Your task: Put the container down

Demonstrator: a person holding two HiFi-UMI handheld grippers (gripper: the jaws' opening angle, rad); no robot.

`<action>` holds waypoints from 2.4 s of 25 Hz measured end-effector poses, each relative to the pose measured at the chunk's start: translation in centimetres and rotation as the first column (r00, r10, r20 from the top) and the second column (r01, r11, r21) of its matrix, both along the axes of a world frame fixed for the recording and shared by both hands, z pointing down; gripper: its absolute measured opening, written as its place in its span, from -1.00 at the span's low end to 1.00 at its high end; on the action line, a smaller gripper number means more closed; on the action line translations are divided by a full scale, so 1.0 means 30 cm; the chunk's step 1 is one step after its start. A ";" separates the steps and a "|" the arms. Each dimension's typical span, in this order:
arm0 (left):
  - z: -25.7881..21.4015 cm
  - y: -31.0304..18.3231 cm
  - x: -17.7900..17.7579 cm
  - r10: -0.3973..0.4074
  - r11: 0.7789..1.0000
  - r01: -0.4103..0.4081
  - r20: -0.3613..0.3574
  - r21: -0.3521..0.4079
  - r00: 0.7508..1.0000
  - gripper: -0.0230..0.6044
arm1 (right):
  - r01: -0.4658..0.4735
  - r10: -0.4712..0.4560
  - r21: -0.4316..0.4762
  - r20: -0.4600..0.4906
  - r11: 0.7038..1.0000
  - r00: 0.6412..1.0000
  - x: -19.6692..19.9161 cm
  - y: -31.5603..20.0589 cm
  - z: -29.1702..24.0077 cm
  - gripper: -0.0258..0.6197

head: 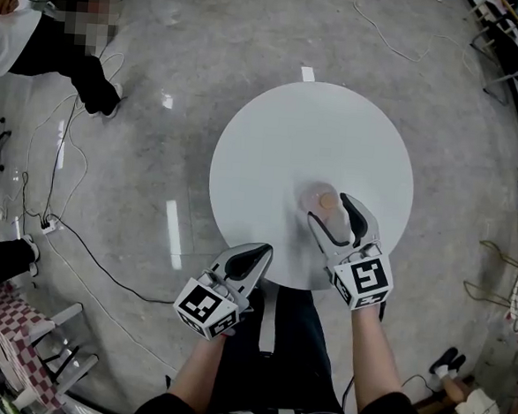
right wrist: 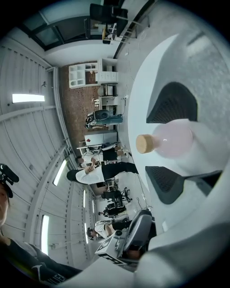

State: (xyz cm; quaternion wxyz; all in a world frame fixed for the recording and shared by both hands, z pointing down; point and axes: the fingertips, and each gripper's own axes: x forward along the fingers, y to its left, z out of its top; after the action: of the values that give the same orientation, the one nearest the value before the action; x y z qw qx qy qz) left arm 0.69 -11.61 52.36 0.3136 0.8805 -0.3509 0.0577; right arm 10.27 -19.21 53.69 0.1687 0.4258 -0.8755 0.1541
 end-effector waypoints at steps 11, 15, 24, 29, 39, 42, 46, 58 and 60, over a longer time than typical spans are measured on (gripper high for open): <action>-0.054 0.001 0.031 0.052 0.998 -0.052 -0.003 0.043 0.999 -0.88 | -0.057 0.057 -0.021 -0.023 0.998 0.998 0.056 0.064 -0.047 -0.31; -0.078 -0.003 0.032 0.059 0.997 -0.058 -0.011 0.059 0.998 -0.88 | -0.065 0.064 -0.009 -0.016 0.998 0.998 0.053 0.087 -0.079 -0.51; -0.147 -0.019 0.052 0.076 0.991 -0.076 0.001 0.112 0.997 -0.88 | -0.065 0.065 0.040 -0.015 0.997 0.998 0.066 0.125 -0.183 -0.85; -0.197 -0.025 0.055 0.083 0.987 -0.082 -0.004 0.141 0.997 -0.88 | -0.066 0.066 0.059 -0.010 0.996 0.998 0.063 0.141 -0.245 -0.90; -0.300 -0.048 0.041 0.101 0.975 -0.096 -0.011 0.203 0.995 -0.88 | -0.069 0.066 0.086 0.032 0.994 0.997 0.028 0.182 -0.369 -0.90; -0.332 -0.056 0.054 0.109 0.969 -0.103 -0.015 0.223 0.994 -0.88 | -0.075 0.071 0.094 0.044 0.993 0.997 0.032 0.195 -0.401 -0.90; -0.369 -0.069 0.069 0.123 0.962 -0.115 -0.016 0.248 0.992 -0.88 | -0.069 0.064 0.115 0.047 0.991 0.997 0.029 0.204 -0.442 -0.90; -0.473 -0.069 0.085 0.141 0.945 -0.127 -0.024 0.301 0.990 -0.88 | -0.084 0.075 0.128 0.079 0.988 0.994 0.044 0.246 -0.533 -0.90; -0.482 -0.061 0.091 0.144 0.943 -0.130 -0.025 0.308 0.989 -0.88 | -0.092 0.081 0.131 0.086 0.987 0.993 0.053 0.259 -0.542 -0.90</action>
State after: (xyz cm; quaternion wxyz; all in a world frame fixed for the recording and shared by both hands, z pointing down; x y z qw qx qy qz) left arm 3.43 -13.44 37.89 0.1771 0.9417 -0.2860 0.0037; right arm 11.86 -11.45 37.45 0.0972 0.4673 -0.8707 0.1191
